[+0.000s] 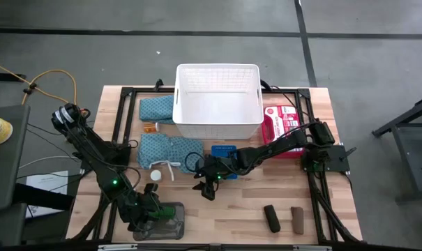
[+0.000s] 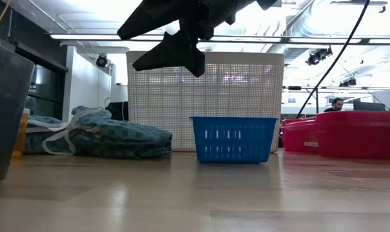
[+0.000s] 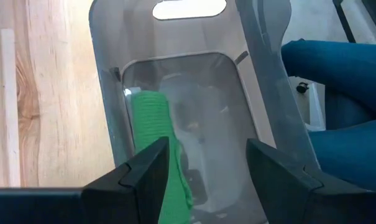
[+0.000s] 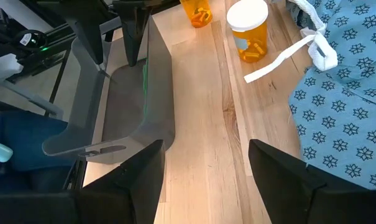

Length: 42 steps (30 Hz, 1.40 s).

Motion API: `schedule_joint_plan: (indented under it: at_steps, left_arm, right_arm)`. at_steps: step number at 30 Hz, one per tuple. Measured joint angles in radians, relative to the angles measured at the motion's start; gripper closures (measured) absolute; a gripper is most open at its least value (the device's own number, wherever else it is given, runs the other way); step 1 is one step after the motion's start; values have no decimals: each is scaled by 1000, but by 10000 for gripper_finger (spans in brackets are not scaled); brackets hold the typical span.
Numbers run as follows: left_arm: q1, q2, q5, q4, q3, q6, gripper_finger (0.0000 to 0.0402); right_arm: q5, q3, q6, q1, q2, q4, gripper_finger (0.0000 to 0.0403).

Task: Pick & place medical supplies in basket/bin
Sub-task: Put the black bandage into the transparent black bin

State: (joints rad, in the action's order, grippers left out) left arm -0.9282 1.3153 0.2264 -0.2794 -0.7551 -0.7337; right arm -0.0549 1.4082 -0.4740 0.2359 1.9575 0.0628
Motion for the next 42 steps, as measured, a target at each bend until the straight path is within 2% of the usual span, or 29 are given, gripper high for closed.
schedule_joint_plan:
  at_steps: [4, 12, 16, 23, 30, 42]
  left_arm:
    - [31, -74, 2, 9, -4, 44, 196]
    - [152, -234, 78, 10, -4, 259, 196]
    - [234, -268, 121, 11, -4, 398, 196]
    - [354, -269, 92, 33, -4, 536, 196]
    - [396, -268, 89, 33, -4, 554, 196]
    - [396, -268, 88, 34, -4, 553, 196]
  right_arm:
    - [0, 0, 0, 0, 0, 0, 181]
    - [0, 0, 0, 0, 0, 0, 181]
    - [0, 0, 0, 0, 0, 0, 181]
    - [0, 0, 0, 0, 0, 0, 181]
    - [0, 0, 0, 0, 0, 0, 181]
    - [0, 0, 0, 0, 0, 0, 181]
